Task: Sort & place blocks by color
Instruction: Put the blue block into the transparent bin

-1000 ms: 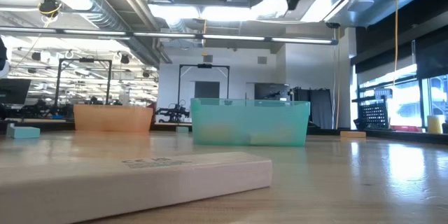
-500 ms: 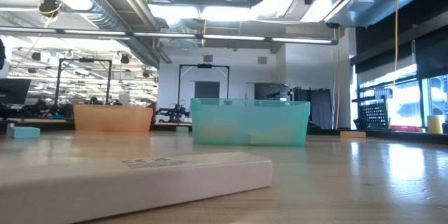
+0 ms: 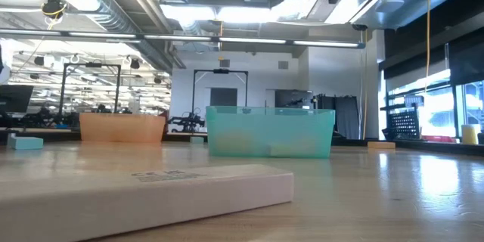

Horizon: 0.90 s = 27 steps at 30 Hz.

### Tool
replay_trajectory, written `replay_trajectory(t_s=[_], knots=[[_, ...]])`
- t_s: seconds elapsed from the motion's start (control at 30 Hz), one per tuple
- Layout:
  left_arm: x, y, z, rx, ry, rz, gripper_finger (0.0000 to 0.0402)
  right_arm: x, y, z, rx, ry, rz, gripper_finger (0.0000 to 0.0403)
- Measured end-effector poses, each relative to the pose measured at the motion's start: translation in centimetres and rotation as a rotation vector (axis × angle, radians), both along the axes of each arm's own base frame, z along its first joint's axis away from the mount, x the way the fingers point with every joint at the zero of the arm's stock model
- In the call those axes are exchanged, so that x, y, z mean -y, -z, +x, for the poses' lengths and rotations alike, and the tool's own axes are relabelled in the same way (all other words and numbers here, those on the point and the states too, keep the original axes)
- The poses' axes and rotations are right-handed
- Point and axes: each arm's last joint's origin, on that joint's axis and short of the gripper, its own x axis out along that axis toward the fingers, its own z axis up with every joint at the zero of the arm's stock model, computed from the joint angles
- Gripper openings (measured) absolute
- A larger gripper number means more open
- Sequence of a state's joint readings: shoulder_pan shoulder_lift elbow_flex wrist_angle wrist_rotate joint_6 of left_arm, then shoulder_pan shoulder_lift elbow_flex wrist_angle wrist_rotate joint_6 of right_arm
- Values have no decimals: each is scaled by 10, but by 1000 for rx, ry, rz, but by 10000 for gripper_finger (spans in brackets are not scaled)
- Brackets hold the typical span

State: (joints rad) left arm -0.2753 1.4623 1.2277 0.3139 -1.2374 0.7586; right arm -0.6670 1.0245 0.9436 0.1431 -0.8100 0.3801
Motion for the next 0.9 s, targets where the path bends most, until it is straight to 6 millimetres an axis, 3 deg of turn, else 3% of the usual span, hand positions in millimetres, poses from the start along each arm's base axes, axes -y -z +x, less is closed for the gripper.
replay_trajectory(t_s=[0.17, 0.3, 0.57, 0.73, 0.9], knots=[[11, -12, -4, -11, 155, -141, 168, -1, 0, 0, -1, -47, -5, 204], [10, -23, -12, -51, 321, -396, 168, -1, 0, 0, -1, -49, -8, 204], [8, -28, -36, -284, 471, -824, 168, -1, 0, 0, 1, -48, -21, 204], [14, -18, -56, -470, 452, -1163, 168, -1, 0, 0, 1, -48, -19, 204], [25, -9, -79, -641, 286, -1400, 168, -1, 0, 0, 1, -48, -19, 204]])
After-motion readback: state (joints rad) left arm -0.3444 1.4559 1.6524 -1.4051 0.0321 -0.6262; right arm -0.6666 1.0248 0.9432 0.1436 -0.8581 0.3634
